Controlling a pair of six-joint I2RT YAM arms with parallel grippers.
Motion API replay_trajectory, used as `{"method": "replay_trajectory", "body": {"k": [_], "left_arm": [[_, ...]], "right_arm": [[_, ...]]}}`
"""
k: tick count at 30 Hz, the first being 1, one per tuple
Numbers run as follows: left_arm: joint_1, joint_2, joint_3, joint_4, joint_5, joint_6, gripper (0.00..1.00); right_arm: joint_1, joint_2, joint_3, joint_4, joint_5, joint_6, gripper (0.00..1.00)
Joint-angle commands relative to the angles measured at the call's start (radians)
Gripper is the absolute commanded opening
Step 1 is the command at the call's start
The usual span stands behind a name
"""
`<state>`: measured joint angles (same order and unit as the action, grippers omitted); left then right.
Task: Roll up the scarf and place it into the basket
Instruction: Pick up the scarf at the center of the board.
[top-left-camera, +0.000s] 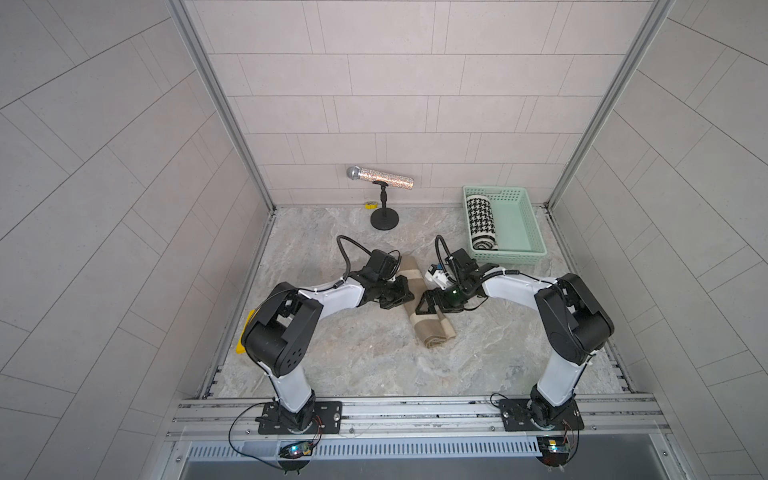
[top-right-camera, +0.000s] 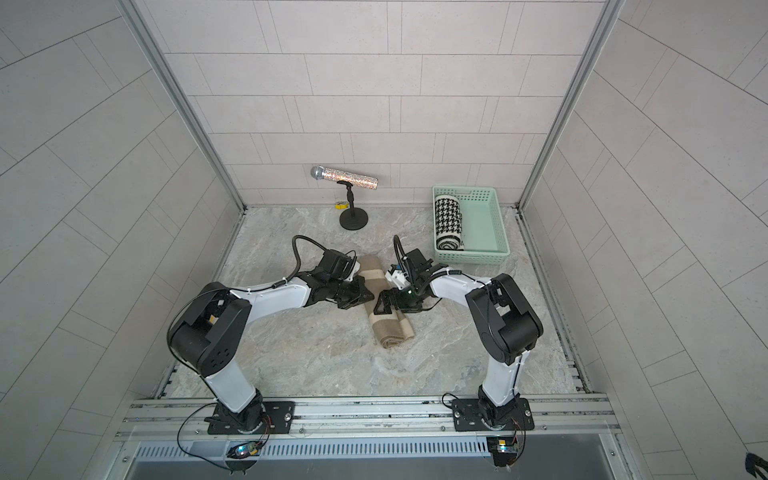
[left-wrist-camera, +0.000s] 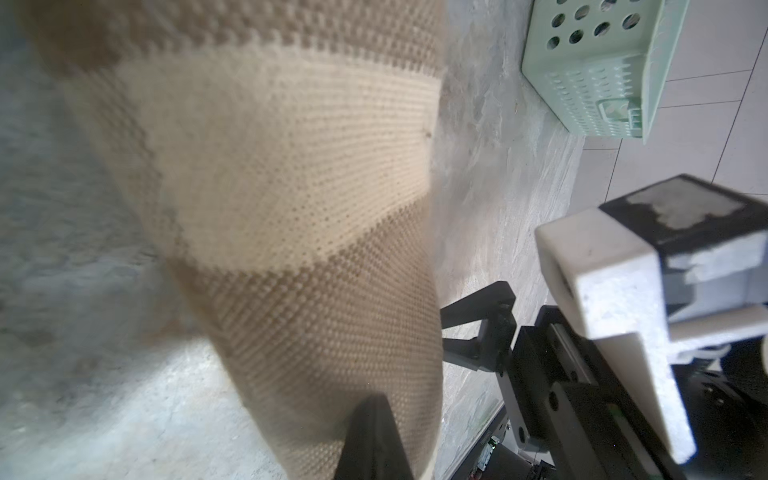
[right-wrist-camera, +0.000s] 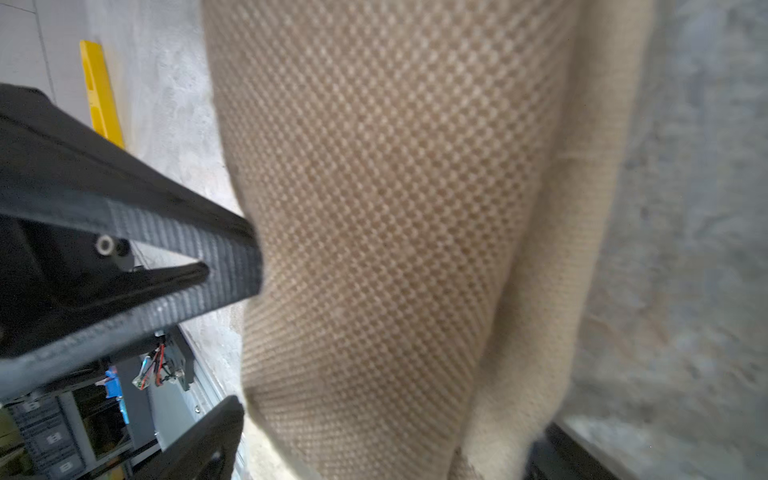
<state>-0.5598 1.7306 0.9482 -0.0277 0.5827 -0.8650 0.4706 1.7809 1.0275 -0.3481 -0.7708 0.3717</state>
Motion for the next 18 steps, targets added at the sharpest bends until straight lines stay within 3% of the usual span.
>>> {"method": "replay_trajectory", "body": {"k": [1, 6, 18], "left_arm": [[-0.013, 0.013, 0.022, 0.016, -0.003, -0.012, 0.02], [-0.017, 0.017, 0.028, 0.021, -0.018, -0.028, 0.0], [-0.019, 0.026, 0.014, 0.059, -0.043, -0.069, 0.0]], "right_arm": [[0.012, 0.003, -0.029, 0.058, -0.073, 0.016, 1.0], [0.028, -0.03, -0.065, 0.095, -0.064, 0.047, 1.0], [0.086, 0.034, -0.067, 0.054, 0.2, 0.09, 0.86]]}}
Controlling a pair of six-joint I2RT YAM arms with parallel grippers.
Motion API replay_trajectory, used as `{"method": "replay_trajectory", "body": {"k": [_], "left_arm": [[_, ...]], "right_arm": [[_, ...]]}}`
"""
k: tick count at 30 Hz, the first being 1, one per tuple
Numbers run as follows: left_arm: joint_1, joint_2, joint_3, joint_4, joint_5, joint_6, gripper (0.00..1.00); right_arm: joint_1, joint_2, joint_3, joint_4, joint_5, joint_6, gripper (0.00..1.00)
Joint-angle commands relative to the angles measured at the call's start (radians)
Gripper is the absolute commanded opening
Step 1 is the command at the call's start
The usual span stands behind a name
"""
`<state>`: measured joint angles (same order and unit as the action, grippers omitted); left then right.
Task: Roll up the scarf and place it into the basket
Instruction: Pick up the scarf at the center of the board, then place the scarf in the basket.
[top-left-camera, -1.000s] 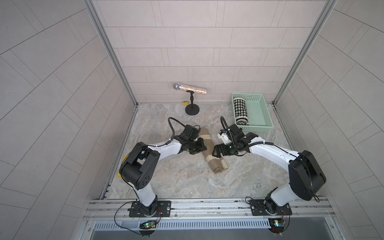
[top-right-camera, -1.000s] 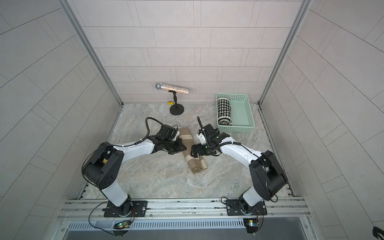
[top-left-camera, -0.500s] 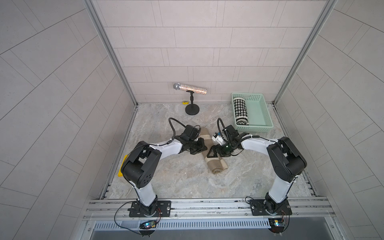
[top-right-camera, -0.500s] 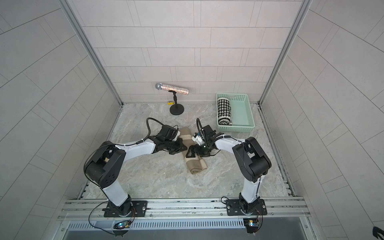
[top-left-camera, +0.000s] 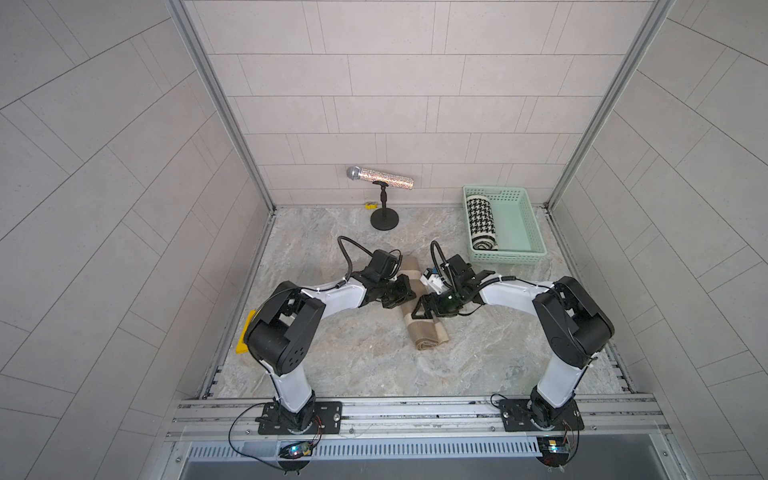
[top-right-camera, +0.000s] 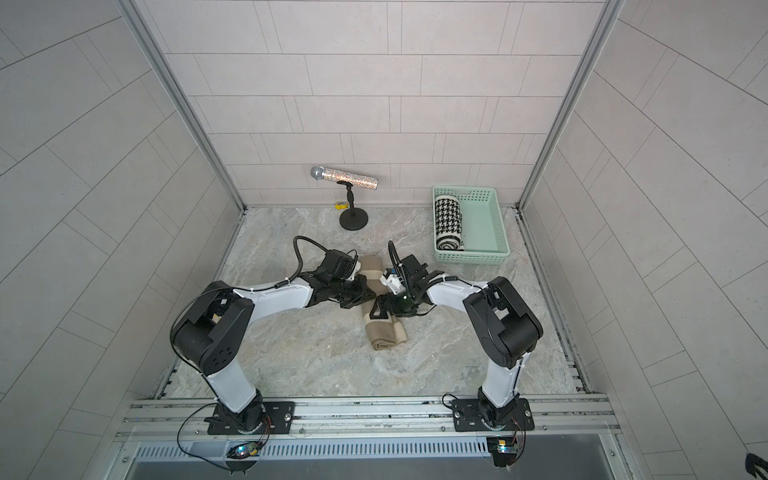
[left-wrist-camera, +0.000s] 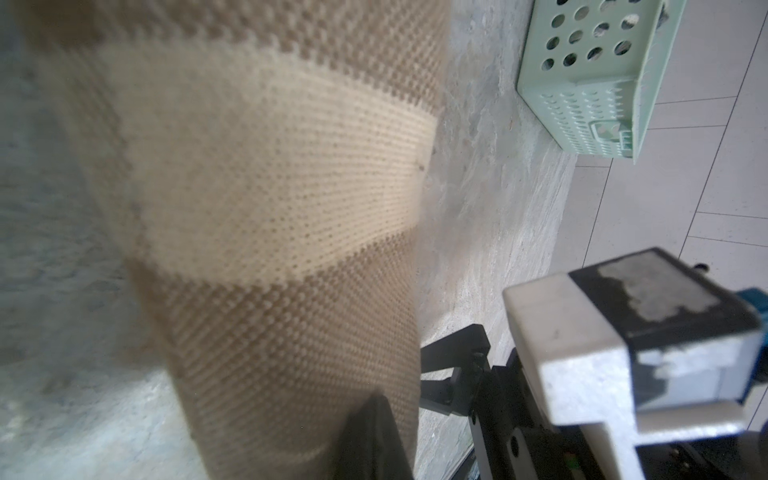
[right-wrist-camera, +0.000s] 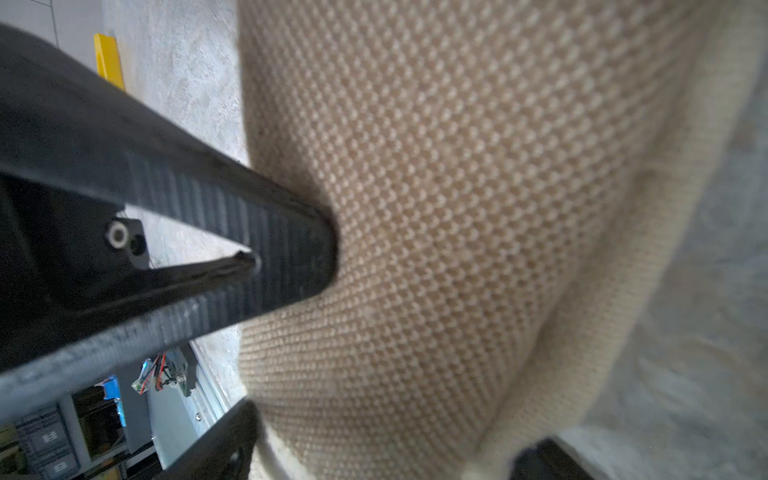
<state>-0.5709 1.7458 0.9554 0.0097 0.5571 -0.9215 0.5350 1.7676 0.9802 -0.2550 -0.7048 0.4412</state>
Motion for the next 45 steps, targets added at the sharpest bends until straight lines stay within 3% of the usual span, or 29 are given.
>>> {"method": "replay_trajectory", "body": {"k": [1, 4, 10, 15, 16, 21, 24, 28, 36, 45], "left_arm": [[-0.008, 0.011, 0.003, 0.028, -0.02, -0.016, 0.0], [-0.007, 0.009, -0.004, 0.033, -0.016, -0.022, 0.0], [0.021, -0.056, -0.006, -0.016, -0.022, 0.004, 0.0], [0.104, -0.17, -0.018, -0.125, -0.075, 0.061, 0.04], [0.128, -0.201, -0.023, -0.156, -0.092, 0.075, 0.1], [0.272, -0.339, -0.049, -0.287, -0.173, 0.142, 0.61], [0.355, -0.397, -0.065, -0.329, -0.195, 0.159, 1.0], [0.42, -0.435, -0.074, -0.36, -0.223, 0.176, 1.0], [0.448, -0.45, -0.074, -0.363, -0.233, 0.187, 1.0], [0.451, -0.44, -0.072, -0.361, -0.223, 0.187, 1.0]], "right_arm": [[0.023, 0.053, -0.024, -0.037, 0.149, 0.03, 0.84], [0.023, 0.066, -0.036, -0.015, 0.155, 0.049, 0.69], [0.013, 0.089, -0.051, 0.066, 0.042, 0.064, 0.18], [-0.003, 0.071, -0.045, 0.164, -0.126, 0.085, 0.0], [-0.003, 0.062, -0.041, 0.187, -0.157, 0.092, 0.0], [-0.031, -0.009, -0.002, 0.226, -0.258, 0.099, 0.0], [-0.074, -0.044, 0.042, 0.224, -0.301, 0.102, 0.0], [-0.137, -0.081, 0.112, 0.196, -0.335, 0.075, 0.0], [-0.334, -0.122, 0.324, -0.006, -0.334, -0.091, 0.0], [-0.538, -0.031, 0.622, -0.28, -0.145, -0.329, 0.0]]}}
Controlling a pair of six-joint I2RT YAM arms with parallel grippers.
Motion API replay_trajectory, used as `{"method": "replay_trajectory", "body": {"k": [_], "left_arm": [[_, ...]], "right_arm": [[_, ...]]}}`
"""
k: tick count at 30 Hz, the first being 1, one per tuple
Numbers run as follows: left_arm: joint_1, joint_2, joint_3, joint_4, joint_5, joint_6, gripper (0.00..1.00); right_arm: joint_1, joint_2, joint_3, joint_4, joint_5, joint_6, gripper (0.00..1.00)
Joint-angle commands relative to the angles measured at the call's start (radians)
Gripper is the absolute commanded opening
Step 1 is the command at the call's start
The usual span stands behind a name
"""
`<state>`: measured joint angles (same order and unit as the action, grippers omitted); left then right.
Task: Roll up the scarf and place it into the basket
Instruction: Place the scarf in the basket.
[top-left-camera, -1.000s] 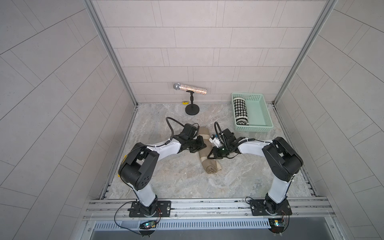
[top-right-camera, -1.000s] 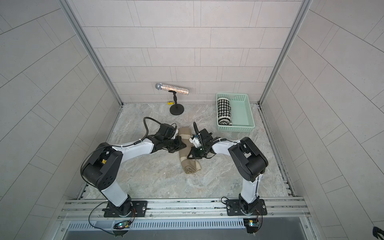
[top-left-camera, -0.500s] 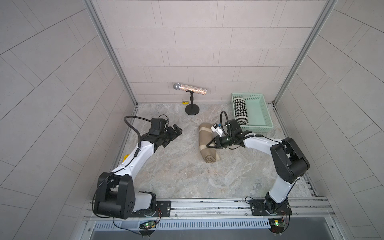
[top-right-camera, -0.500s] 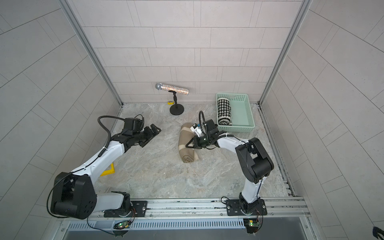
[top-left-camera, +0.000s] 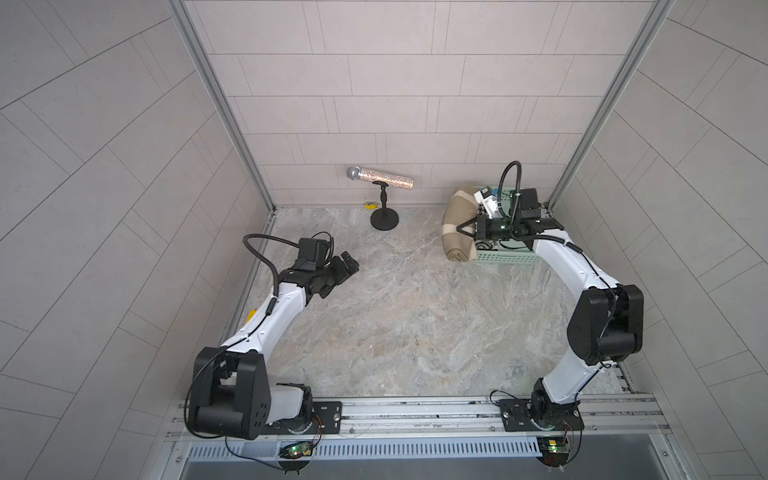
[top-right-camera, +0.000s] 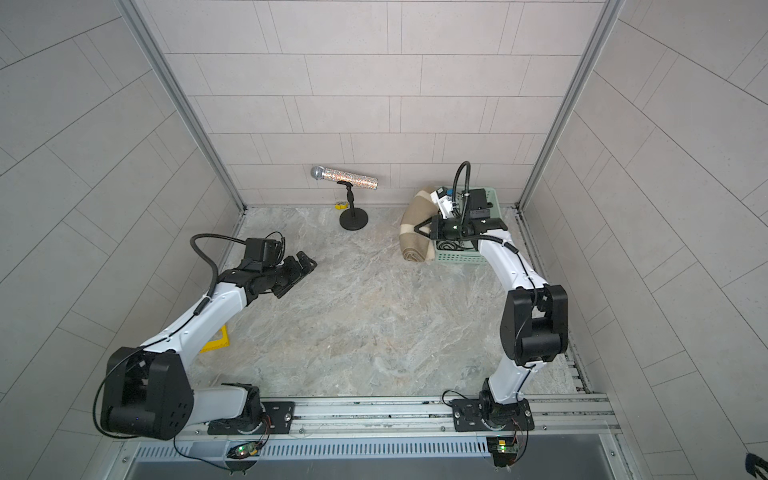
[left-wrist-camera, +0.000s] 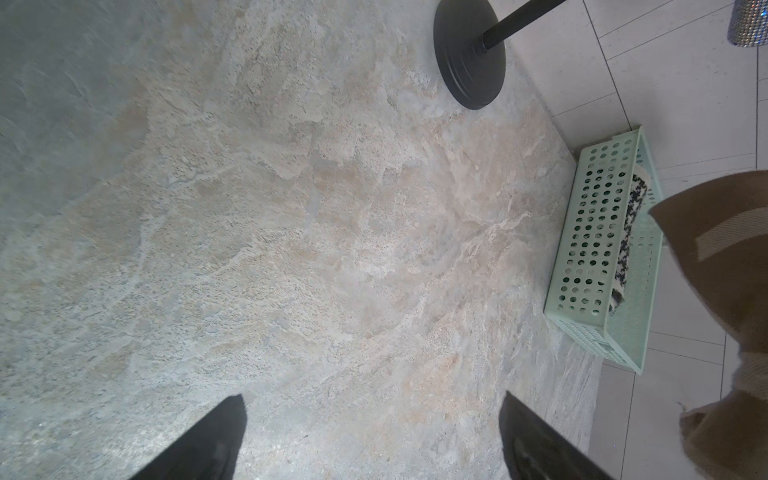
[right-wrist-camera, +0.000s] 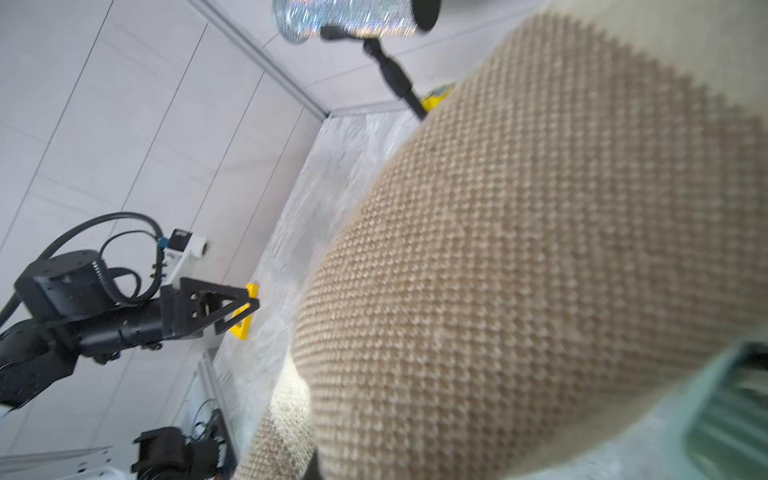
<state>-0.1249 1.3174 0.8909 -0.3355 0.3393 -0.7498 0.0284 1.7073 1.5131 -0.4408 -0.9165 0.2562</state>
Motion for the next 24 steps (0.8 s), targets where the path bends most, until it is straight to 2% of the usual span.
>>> {"method": "replay_trajectory", "body": {"k": [1, 6, 15, 18, 24], "left_arm": [[0.004, -0.013, -0.009, -0.017, -0.005, 0.015, 1.0], [0.005, -0.016, -0.027, -0.02, -0.005, 0.017, 1.0], [0.013, -0.003, -0.032, -0.055, -0.031, 0.071, 1.0], [0.013, 0.007, -0.033, -0.056, -0.035, 0.073, 1.0], [0.015, 0.042, -0.029, -0.042, -0.029, 0.073, 1.0]], "right_arm": [[-0.055, 0.052, 0.124, -0.118, 0.086, -0.166, 0.0], [-0.144, 0.124, 0.222, -0.181, 0.176, -0.256, 0.0], [-0.243, 0.187, 0.256, -0.173, 0.333, -0.379, 0.0], [-0.252, 0.2, 0.271, -0.162, 0.396, -0.415, 0.0], [-0.252, 0.186, 0.214, -0.07, 0.427, -0.503, 0.0]]}}
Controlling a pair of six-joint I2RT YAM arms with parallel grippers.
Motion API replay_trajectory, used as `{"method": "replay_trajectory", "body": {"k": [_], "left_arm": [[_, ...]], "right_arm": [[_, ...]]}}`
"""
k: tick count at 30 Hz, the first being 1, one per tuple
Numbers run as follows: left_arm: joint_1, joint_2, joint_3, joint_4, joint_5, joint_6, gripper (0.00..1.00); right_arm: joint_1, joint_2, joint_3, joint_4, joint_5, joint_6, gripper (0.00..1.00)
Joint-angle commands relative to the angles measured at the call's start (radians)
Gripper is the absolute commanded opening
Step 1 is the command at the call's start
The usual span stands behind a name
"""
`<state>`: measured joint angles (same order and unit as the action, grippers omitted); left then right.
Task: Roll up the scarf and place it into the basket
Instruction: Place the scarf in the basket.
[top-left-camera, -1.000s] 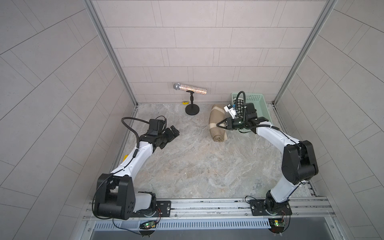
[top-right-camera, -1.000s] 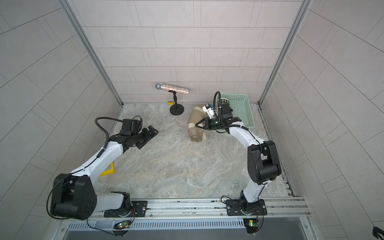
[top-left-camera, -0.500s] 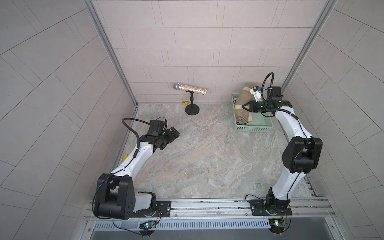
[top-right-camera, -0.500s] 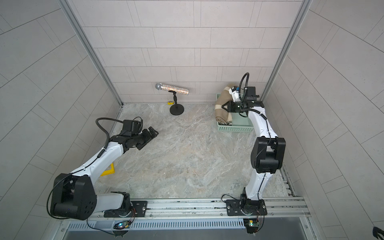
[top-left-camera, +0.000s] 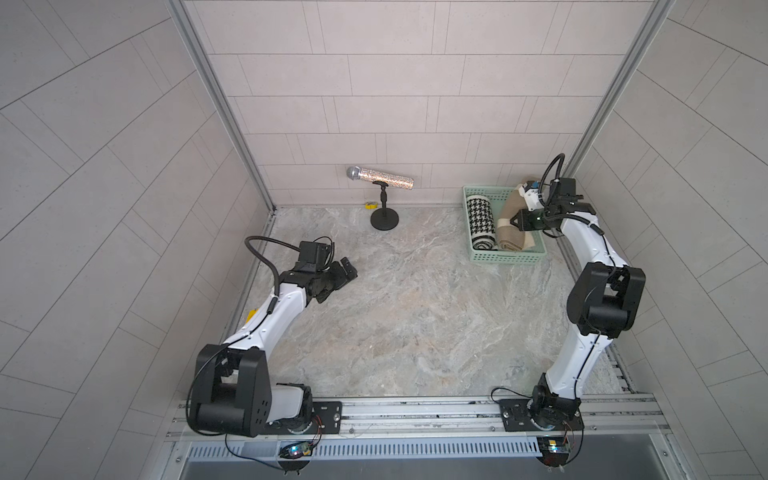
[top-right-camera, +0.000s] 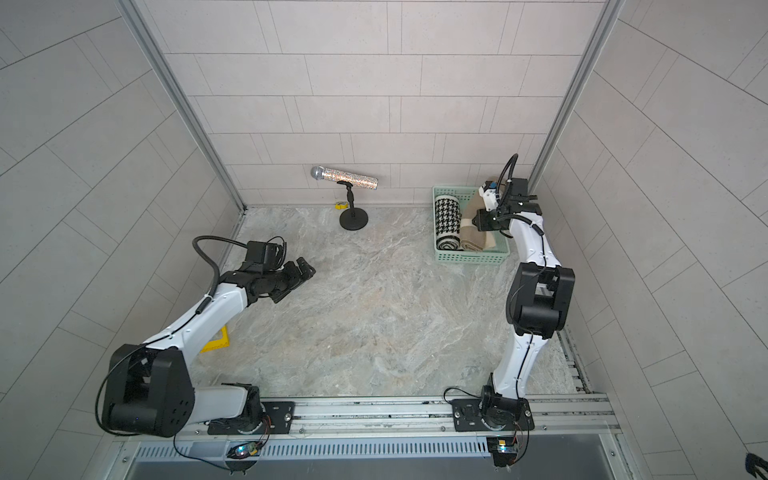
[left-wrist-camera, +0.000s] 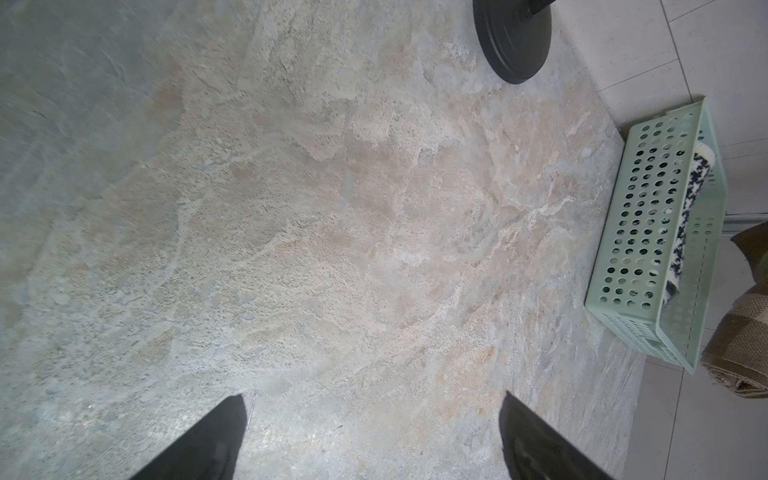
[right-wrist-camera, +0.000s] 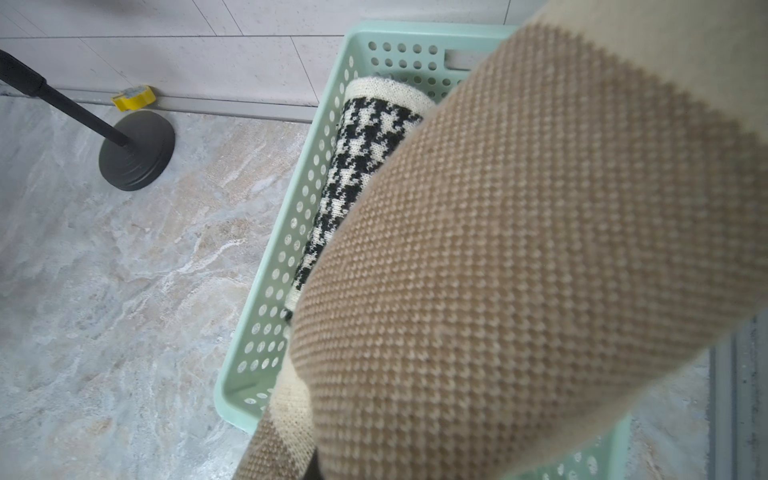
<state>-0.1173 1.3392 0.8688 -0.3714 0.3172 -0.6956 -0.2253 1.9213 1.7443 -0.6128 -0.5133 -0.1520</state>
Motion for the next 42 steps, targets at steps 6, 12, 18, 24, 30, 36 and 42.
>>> {"method": "replay_trajectory", "body": {"k": [6, 12, 18, 24, 30, 36, 42], "left_arm": [[0.007, 0.041, -0.008, -0.009, -0.012, 0.026, 1.0], [0.008, 0.049, -0.005, -0.004, -0.015, 0.027, 1.0], [0.012, 0.057, -0.008, -0.006, -0.015, 0.031, 1.0], [0.014, 0.06, -0.007, -0.004, -0.013, 0.032, 1.0], [0.014, 0.058, -0.004, -0.005, -0.006, 0.031, 1.0], [0.014, 0.046, -0.005, -0.011, -0.011, 0.035, 1.0], [0.013, 0.058, -0.002, -0.006, -0.007, 0.031, 1.0]], "right_arm": [[0.003, 0.005, -0.059, 0.201, 0.043, -0.116, 0.0], [0.0, 0.131, 0.053, 0.083, -0.003, -0.121, 0.0], [-0.015, 0.365, 0.346, -0.275, -0.138, -0.161, 0.0], [-0.057, 0.493, 0.552, -0.495, -0.084, -0.092, 0.06], [-0.111, 0.489, 0.531, -0.507, 0.088, 0.047, 0.39], [-0.115, 0.428, 0.44, -0.4, 0.203, 0.113, 0.55], [-0.114, 0.288, 0.285, -0.241, 0.252, 0.158, 0.64]]}}
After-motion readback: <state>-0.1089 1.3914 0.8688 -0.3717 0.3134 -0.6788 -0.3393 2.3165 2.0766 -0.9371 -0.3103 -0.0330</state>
